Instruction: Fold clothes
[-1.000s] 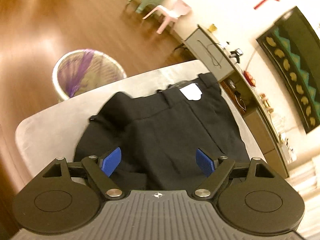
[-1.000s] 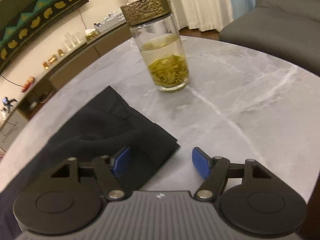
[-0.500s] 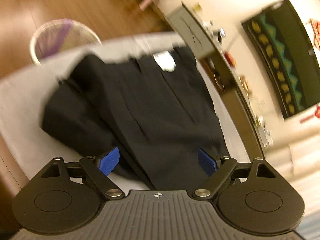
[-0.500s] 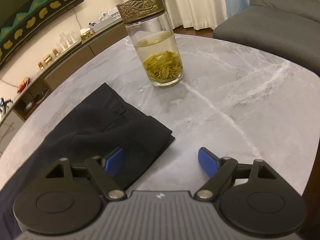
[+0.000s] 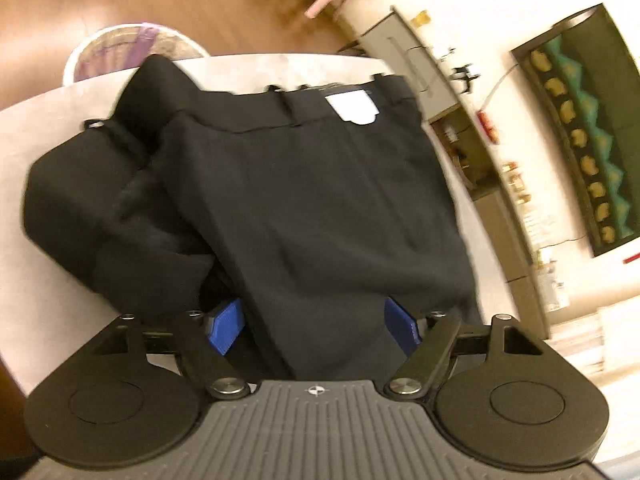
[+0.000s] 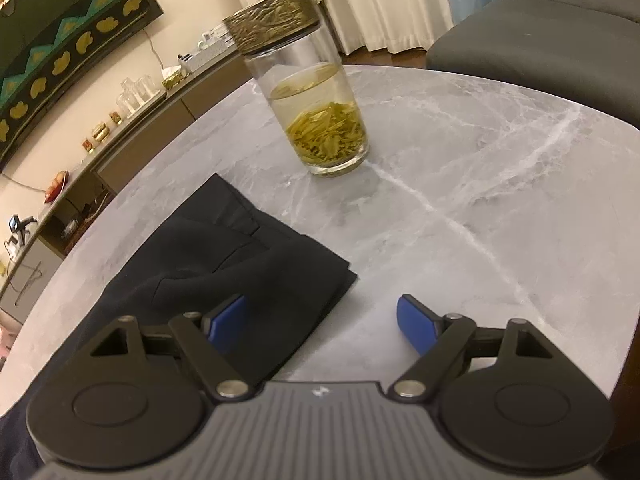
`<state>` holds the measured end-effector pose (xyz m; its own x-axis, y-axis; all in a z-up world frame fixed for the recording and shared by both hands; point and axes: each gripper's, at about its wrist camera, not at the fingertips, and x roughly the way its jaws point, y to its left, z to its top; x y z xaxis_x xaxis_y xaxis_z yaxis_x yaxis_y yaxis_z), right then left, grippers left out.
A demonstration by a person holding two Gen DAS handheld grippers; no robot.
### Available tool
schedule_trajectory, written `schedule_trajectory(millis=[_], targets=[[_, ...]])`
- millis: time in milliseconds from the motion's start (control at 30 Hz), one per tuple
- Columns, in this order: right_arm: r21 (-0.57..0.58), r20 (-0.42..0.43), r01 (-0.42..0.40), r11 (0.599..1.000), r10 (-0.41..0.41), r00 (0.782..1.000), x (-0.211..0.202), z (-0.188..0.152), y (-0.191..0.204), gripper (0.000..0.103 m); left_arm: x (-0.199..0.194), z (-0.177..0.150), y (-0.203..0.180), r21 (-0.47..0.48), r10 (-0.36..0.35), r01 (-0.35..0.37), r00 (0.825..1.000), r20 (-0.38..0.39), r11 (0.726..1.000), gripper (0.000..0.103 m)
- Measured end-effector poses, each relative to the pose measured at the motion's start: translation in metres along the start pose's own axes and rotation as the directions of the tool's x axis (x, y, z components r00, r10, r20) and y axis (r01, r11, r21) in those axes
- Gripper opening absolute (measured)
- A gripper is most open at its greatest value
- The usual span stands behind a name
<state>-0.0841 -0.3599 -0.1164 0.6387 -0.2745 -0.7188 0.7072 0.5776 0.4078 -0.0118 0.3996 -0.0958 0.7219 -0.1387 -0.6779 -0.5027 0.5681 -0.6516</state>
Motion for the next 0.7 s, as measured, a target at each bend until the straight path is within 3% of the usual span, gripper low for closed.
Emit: schedule_trajectory(millis=[167, 367, 600, 700], targets=[[0.079, -0.033, -0.078, 0.994, 0.081, 0.996, -0.016, -0.01, -0.018, 0.084, 0.006, 0.001, 0.001, -0.009, -0.004, 0.004, 1.0, -0.017, 1.0, 0.076], [0.193, -0.117, -0.179, 0.965, 0.204, 0.972, -0.022, -0.016, -0.027, 0.085, 0.011, -0.001, 0.0, -0.017, -0.004, 0.003, 0.999, -0.038, 1.0, 0.079], [0.195, -0.132, -0.228, 0.954, 0.256, 0.958, 0.015, -0.007, 0.016, 0.086, 0.014, 0.001, 0.003, -0.019, -0.026, 0.026, 0.999, -0.028, 0.999, 0.079], [0.188, -0.135, -0.249, 0.95, 0.276, 0.952, 0.031, -0.003, 0.037, 0.086, 0.018, 0.003, 0.003, -0.002, -0.037, 0.037, 0.999, -0.009, 0.999, 0.071]])
